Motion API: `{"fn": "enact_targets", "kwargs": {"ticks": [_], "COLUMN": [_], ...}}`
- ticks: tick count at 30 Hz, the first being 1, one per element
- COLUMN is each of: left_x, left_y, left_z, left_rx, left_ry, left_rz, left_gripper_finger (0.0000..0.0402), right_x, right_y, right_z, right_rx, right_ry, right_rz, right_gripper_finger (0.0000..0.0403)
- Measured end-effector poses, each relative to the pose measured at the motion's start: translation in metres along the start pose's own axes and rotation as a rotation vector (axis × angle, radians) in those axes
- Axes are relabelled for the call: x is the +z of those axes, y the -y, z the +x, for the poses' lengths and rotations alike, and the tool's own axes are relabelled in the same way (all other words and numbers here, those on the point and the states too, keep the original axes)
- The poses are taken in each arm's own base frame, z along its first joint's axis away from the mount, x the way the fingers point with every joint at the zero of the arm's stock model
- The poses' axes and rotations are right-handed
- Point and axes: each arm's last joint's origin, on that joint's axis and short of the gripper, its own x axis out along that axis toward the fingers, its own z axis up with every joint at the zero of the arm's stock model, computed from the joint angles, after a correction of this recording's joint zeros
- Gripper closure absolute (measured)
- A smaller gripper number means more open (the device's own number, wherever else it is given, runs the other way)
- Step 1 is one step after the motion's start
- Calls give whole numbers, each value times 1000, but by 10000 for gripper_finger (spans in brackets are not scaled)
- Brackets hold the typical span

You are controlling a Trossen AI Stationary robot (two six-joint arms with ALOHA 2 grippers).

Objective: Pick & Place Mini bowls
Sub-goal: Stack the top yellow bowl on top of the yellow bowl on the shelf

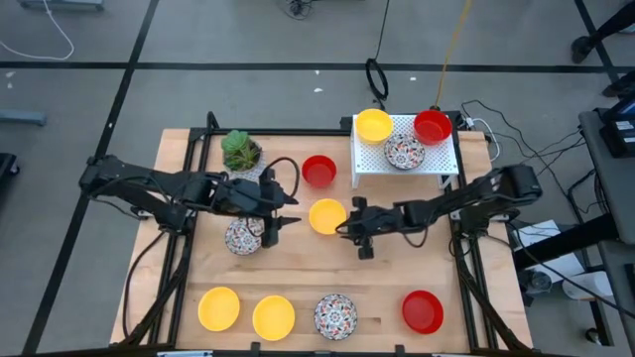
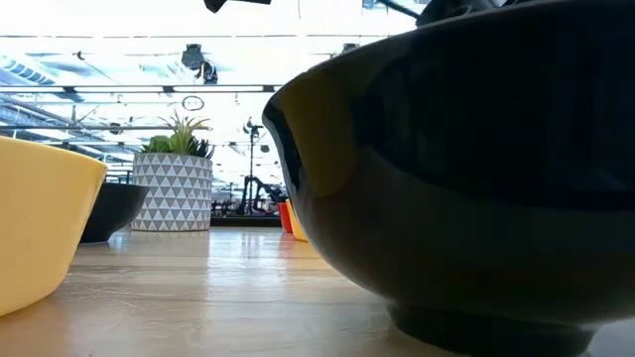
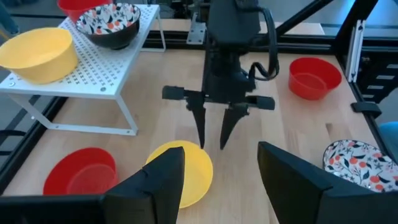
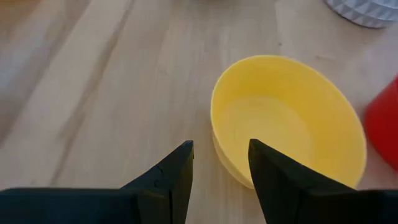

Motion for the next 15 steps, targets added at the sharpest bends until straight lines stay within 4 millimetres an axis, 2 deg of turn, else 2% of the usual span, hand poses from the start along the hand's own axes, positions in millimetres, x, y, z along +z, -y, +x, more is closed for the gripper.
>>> {"fn": "enact_targets", "kwargs": {"ticks": [7,15], "left_x": [0,0], "left_y": [-1,-2], "left_z": [0,0], "left_rx": [3,8], "left_ry": [-1,-5], "left_rz": [8,16], "left_gripper_finger": [195,195], "right_x": [5,-7], "right_y": [1,-4], "right_z": [24,42], "right_rx": [-89,-82], "right_ry": [-46,-114], "right_rz": [-99,-129], "right_gripper_finger": [261,261]}}
